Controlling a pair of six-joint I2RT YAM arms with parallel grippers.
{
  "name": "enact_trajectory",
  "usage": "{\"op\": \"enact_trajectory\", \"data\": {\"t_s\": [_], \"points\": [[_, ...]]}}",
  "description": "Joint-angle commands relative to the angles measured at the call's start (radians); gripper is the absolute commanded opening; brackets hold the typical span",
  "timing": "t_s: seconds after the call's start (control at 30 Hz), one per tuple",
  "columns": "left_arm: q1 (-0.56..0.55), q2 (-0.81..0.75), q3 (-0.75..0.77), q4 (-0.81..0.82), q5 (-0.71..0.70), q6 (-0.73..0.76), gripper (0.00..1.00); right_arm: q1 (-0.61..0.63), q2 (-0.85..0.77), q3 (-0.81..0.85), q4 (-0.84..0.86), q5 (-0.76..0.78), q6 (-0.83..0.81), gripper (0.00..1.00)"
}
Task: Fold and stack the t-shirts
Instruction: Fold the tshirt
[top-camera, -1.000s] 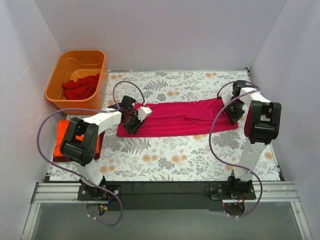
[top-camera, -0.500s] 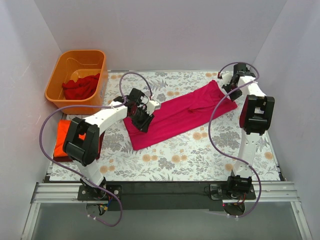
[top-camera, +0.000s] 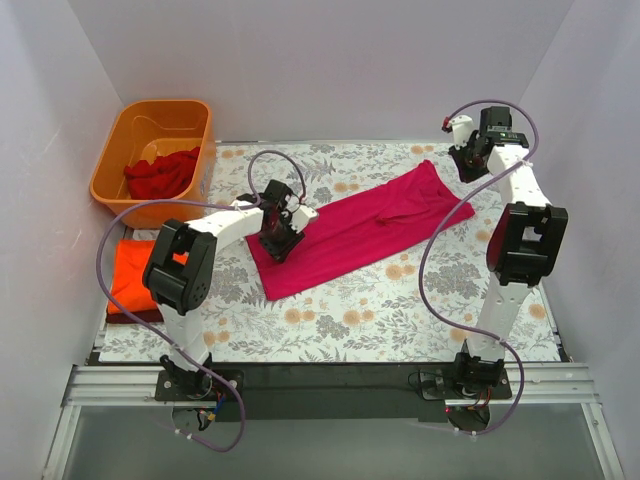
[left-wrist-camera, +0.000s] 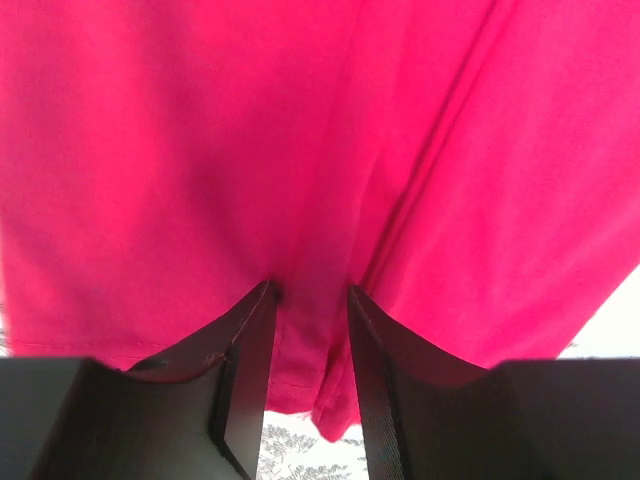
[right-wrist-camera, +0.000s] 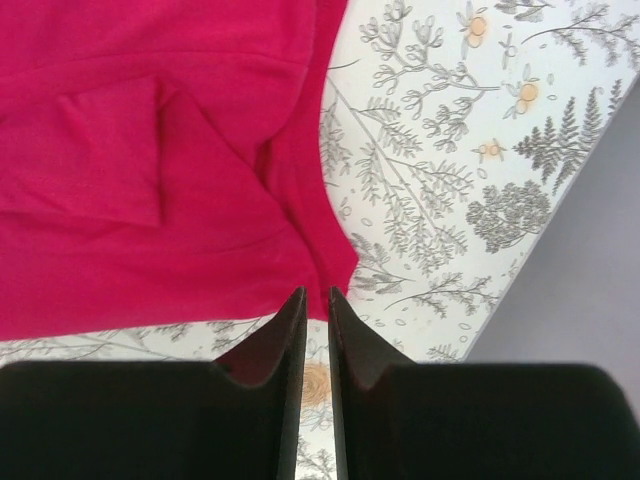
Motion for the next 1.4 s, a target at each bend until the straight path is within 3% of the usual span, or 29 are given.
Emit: {"op": "enact_trajectory", "data": {"t_s": [0.0,0.2,0.37,0.5,0.6,0.77,0.9,1.0,1.2,1.37], "points": [[0.005,-0.028,-0.066,-0.016,-0.035,0.048,0.34,0.007,-0.047,-0.039,-0.05,-0.059,0.027,0.2],[-0.008,-0.112,-0.201,-0.095,0.078,-0.009,0.34,0.007,-0.073,-0.086,-0.105,-0.085,0.023,0.19],[-0.187,-0.267,-0.324,-0.173,0.169,-0.138,0.35,0.012,-0.07,-0.082,-0.125,-0.12,0.033,0.18],[-0.296,-0.309,-0.301,-0.19,0.207,-0.265,0.38,0.033,-0.047,-0.071,-0.125,-0.153,0.04,0.17],[-0.294,-0.318,-0.203,-0.191,0.218,-0.305,0.38,0.069,-0.024,-0.063,-0.125,-0.165,0.043,0.16],[-0.278,-0.324,-0.093,-0.136,0.166,-0.236,0.39,0.164,0.011,-0.056,-0.124,-0.157,0.029,0.11],[-0.21,-0.313,-0.046,-0.102,0.175,-0.228,0.39,0.219,0.097,-0.026,-0.122,-0.085,0.026,0.01],[-0.149,-0.303,-0.014,-0.087,0.198,-0.248,0.39,0.242,0.155,0.015,-0.125,-0.013,0.037,0.01],[-0.075,-0.329,-0.051,-0.052,0.23,-0.279,0.39,0.277,0.249,0.072,-0.117,0.082,0.003,0.01],[-0.075,-0.427,-0.19,0.04,0.261,-0.221,0.36,0.31,0.398,0.214,-0.102,0.126,-0.031,0.01]]}}
